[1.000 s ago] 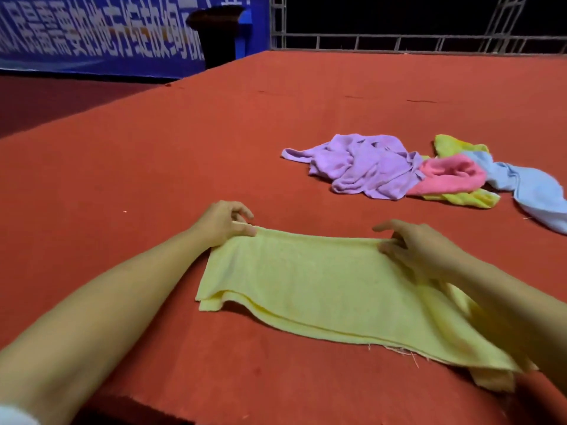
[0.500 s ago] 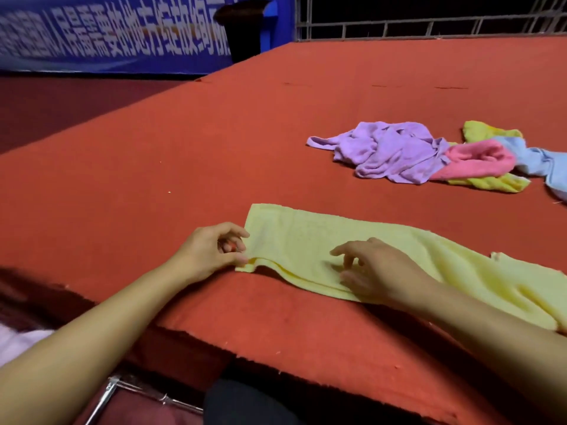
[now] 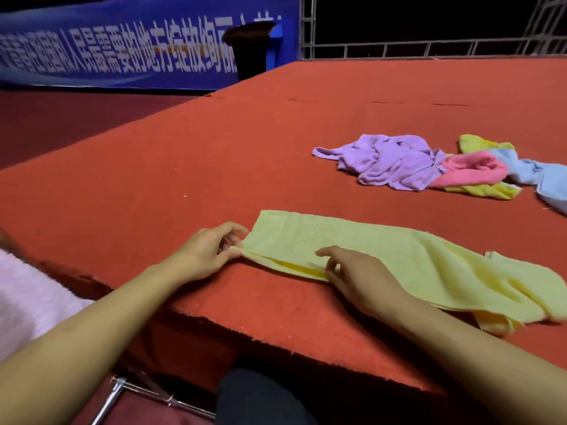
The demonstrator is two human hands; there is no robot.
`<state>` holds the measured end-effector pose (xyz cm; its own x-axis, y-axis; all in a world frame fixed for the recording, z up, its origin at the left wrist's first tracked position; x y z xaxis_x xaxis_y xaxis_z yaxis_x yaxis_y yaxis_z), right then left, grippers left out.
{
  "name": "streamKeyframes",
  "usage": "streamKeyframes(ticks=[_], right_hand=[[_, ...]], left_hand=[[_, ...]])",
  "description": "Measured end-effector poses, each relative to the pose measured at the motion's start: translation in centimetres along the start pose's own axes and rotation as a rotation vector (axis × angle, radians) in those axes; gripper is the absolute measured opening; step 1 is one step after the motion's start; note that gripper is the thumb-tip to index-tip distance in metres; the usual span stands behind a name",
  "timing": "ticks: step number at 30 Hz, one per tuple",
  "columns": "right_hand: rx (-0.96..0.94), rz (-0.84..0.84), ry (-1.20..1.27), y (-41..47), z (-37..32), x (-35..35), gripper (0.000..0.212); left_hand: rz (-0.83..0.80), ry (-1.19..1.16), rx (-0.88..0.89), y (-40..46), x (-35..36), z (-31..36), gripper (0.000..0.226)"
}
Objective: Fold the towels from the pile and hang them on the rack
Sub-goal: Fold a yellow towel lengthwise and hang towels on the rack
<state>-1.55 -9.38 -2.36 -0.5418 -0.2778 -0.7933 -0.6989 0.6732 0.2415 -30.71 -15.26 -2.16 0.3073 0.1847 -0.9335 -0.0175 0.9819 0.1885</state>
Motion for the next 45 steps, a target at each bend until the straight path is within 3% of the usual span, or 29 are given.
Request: streamKeyframes(ticks=[2, 6, 12, 17, 21, 24, 32, 45], right_hand=[[-0.006, -0.043, -0.035, -0.1, -0.5, 0.5, 0.038], [0.007, -0.066, -0.059, -0.3, -0.3, 0.7, 0.039], [0.030, -0.043, 0.027, 0.3, 0.2, 0.5, 0.040], [0.093, 0.053, 0.215, 0.8, 1.0, 0.0, 0.034], [0.060, 0.093, 0.218, 0.5, 0.7, -0.4, 0.034], [0.003, 0.125, 0.170, -0.1, 0.3, -0.7, 0.033], [-0.036, -0.073, 0.042, -1.6, 0.5, 0.2, 0.048], [-0.013, -0.014, 0.099, -1.4, 0.1, 0.7, 0.044]], left_hand=[[-0.063, 0.012, -0.010, -0.6, 0.7, -0.2, 0.037], [-0.026, -0.014, -0.048, -0.3, 1.3, 0.1, 0.032], [-0.062, 0.161, 0.036, 0.5, 1.4, 0.7, 0.038], [0.006, 0.230, 0.127, 0.2, 0.4, 0.6, 0.042], [0.129, 0.139, 0.114, -0.7, -0.8, 0.3, 0.038], [0.118, 0.106, 0.124, -2.0, -0.3, 0.4, 0.040], [0.044, 0.062, 0.029, -2.6, 1.5, -0.1, 0.051], [0.111, 0.276, 0.102, -3.3, 0.3, 1.0, 0.043]])
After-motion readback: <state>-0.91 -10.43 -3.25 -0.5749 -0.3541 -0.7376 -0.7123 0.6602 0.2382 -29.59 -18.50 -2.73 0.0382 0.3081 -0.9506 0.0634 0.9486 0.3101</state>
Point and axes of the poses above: each hand's wrist, its own y-axis towards the middle knuckle, its own x-axis out of the palm, z = x × y, the point moved 5 cm from there along y, towards the middle knuckle, and after that the axes turned 11 degrees about y, right-handed, at the moved point
